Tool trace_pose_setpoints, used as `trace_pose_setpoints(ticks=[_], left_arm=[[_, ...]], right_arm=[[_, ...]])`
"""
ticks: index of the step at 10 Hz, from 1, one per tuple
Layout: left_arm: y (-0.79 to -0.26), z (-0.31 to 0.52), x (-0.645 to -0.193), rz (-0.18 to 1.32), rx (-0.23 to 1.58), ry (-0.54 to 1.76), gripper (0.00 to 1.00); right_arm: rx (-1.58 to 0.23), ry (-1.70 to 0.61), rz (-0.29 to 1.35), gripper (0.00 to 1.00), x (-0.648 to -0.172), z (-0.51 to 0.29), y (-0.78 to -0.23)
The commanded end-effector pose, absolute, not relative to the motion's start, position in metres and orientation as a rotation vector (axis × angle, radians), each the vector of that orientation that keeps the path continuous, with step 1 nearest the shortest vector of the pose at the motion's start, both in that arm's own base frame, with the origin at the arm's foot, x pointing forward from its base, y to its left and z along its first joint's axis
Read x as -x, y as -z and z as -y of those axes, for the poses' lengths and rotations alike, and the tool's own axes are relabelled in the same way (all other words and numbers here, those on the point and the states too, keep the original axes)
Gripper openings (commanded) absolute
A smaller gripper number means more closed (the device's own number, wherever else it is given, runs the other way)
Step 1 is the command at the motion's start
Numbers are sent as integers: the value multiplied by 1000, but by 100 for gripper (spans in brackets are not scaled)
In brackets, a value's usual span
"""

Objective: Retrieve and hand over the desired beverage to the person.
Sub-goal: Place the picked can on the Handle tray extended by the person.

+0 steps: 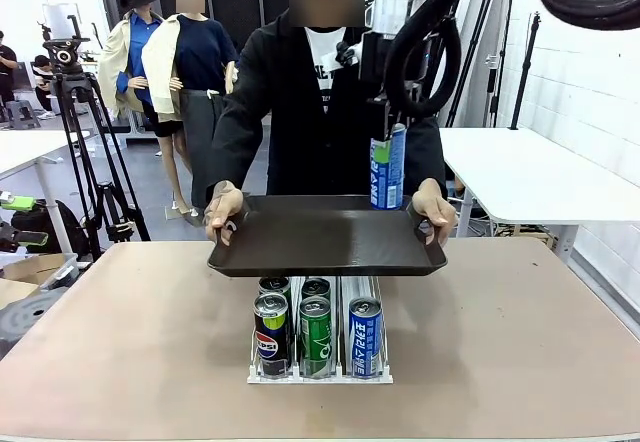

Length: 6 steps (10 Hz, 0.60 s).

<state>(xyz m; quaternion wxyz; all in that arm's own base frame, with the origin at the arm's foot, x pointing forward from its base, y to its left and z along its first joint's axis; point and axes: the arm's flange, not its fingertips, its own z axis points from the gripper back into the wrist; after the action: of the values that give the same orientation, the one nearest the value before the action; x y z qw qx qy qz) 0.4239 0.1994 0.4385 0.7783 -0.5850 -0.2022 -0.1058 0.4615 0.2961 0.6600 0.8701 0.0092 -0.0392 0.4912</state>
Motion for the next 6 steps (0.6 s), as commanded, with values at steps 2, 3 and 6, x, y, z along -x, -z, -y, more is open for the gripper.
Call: trace_pose_setpoints(ticks=[2, 3, 6], left_arm=[[-440, -201, -423, 439, 1259, 230, 100], [-440, -201, -423, 439, 1259, 230, 100], [-440, -201, -423, 439, 1259, 230, 100]], right_arm=[[-76, -1123, 45, 0, -487, -313, -652], [-106, -1135, 25, 0, -492, -315, -647], [-155, -1147, -1, 0, -504, -316, -627]])
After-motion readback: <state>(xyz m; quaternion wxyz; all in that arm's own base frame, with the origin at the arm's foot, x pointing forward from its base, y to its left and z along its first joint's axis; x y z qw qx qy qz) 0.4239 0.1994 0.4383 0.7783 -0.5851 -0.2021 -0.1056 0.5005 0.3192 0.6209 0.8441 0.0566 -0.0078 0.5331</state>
